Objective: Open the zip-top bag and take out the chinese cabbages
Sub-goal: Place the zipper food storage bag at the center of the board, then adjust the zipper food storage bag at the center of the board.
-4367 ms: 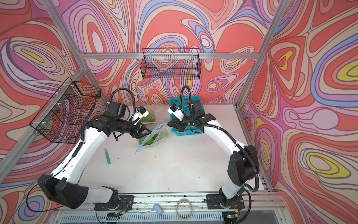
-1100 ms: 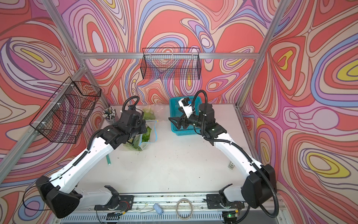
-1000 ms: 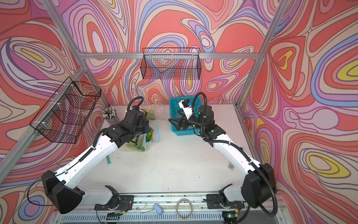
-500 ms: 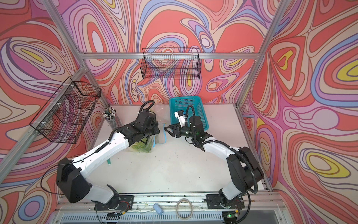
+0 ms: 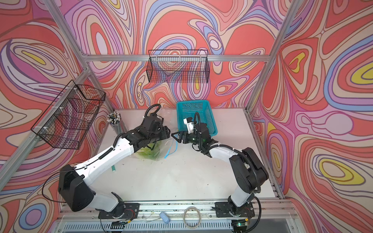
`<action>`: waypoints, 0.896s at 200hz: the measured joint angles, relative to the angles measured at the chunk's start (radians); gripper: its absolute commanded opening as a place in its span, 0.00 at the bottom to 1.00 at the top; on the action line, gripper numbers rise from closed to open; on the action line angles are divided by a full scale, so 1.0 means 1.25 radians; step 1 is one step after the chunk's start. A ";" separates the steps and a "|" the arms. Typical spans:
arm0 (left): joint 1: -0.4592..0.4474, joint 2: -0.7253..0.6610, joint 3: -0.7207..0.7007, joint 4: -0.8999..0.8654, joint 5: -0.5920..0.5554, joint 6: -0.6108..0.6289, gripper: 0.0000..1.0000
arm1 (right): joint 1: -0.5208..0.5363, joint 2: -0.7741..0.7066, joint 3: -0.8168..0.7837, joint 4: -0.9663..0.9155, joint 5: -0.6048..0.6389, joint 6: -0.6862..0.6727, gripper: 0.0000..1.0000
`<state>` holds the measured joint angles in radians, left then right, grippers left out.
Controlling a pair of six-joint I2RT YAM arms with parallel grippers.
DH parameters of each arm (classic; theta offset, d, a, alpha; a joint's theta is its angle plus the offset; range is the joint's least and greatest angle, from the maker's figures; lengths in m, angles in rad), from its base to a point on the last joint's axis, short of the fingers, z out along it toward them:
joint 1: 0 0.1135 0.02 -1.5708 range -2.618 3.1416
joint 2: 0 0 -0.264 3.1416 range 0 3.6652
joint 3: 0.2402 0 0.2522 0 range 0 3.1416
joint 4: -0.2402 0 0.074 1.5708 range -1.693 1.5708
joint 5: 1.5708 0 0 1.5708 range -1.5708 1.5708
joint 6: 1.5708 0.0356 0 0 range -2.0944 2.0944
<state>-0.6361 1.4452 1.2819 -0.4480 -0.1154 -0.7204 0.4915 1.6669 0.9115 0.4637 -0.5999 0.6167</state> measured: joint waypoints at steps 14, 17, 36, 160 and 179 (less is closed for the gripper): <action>0.000 -0.028 0.001 -0.008 -0.014 0.025 0.66 | 0.000 0.004 -0.001 0.012 0.000 0.011 0.82; 0.001 -0.033 0.002 -0.011 -0.016 0.032 0.65 | 0.000 0.005 -0.001 0.015 0.000 0.013 0.81; 0.017 -0.064 0.019 -0.046 -0.032 0.075 0.65 | 0.000 0.019 0.000 0.019 0.000 0.024 0.75; 0.599 0.003 0.084 -0.260 0.269 0.274 0.64 | 0.035 0.075 0.015 0.049 -0.027 0.090 0.33; 0.639 0.050 0.049 -0.250 0.314 0.280 0.64 | 0.037 0.084 0.020 0.049 -0.031 0.093 0.16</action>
<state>0.1631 1.5082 1.3437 -0.7609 0.2771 -0.3702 0.5373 1.7721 0.9363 0.5243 -0.6384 0.7330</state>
